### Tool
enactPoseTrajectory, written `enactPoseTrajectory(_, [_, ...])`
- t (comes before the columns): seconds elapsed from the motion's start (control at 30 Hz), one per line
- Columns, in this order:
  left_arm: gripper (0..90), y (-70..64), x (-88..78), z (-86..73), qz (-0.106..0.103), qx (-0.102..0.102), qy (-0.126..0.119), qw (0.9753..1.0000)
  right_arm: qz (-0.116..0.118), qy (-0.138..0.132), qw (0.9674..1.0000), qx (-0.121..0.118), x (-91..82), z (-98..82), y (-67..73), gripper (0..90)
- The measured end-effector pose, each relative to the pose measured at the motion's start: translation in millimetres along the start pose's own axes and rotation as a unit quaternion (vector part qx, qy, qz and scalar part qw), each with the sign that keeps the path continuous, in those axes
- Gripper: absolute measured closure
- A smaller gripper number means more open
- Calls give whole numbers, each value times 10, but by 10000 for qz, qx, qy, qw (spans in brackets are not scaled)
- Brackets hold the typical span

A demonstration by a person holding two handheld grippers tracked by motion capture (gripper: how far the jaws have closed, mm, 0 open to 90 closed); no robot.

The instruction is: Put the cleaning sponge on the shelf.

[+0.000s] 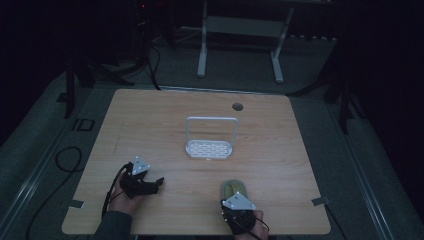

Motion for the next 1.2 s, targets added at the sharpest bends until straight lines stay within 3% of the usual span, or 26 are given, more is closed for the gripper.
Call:
enactPoseTrajectory(0.27, [194,-3,1,1,2,-7,5,10000,-189,30,9996,226,25,25,-117,898])
enactPoseTrajectory(0.6, [193,-4,1,2,3,-8,7,10000,-197,25,9995,256,-57,-20,-229,892])
enactPoseTrajectory(1.2, [189,-6,3,4,3,-5,17,10000,-548,114,9980,302,-81,0,-497,896])
Point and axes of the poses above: each handheld gripper's, and its own axes: x roughly forward along the jaws, z roughly out of its top, y roughly to its left, the point moved 1 cm from there along x, roughly forward along the jaws, and after that the axes turned 11 degrees about y, right-handed, at the moved point
